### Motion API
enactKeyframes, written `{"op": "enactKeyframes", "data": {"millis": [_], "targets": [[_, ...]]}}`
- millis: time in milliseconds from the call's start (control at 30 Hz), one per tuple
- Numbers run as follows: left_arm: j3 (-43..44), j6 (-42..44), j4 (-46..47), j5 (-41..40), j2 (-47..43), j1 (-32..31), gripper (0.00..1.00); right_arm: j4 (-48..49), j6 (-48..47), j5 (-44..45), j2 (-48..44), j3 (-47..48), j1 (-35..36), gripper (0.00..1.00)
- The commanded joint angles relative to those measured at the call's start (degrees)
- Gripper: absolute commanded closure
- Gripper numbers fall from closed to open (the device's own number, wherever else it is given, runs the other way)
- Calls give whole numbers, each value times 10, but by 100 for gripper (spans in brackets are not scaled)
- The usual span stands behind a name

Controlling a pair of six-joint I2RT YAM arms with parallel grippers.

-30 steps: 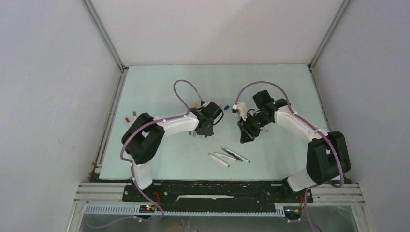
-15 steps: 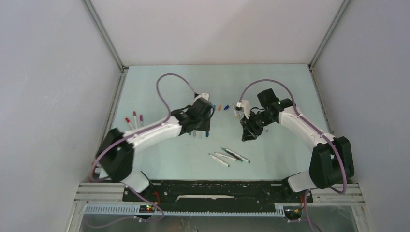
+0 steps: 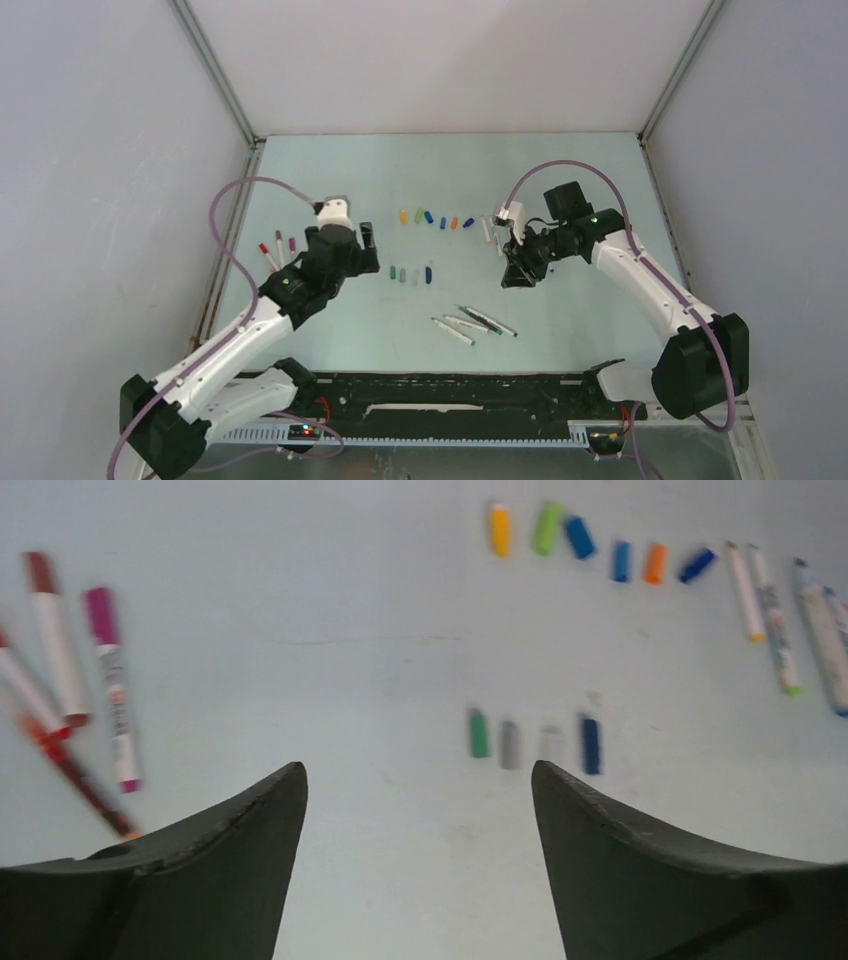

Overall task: Open the pen caps
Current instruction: Pick up the pen from the center of the board.

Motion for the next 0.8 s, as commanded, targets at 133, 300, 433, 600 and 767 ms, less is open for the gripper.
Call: {"op": "enactKeyframes", "data": {"millis": [133, 300, 433, 600, 767], "targets": [[-46, 91, 19, -70, -81, 125, 3, -3, -12, -38, -17, 18, -2, 62], [-50, 87, 32, -21, -73, 247, 0, -6, -13, -43, -12, 17, -2, 62], [-38, 45, 6, 53, -33, 347, 0, -6, -14, -43, -9, 18, -2, 62], [-41, 25, -2, 116, 11, 423, 5, -5, -15, -43, -6, 18, -2, 62], [-44, 10, -16, 121, 57, 469, 9, -6, -16, -42, -7, 18, -2, 61]]}}
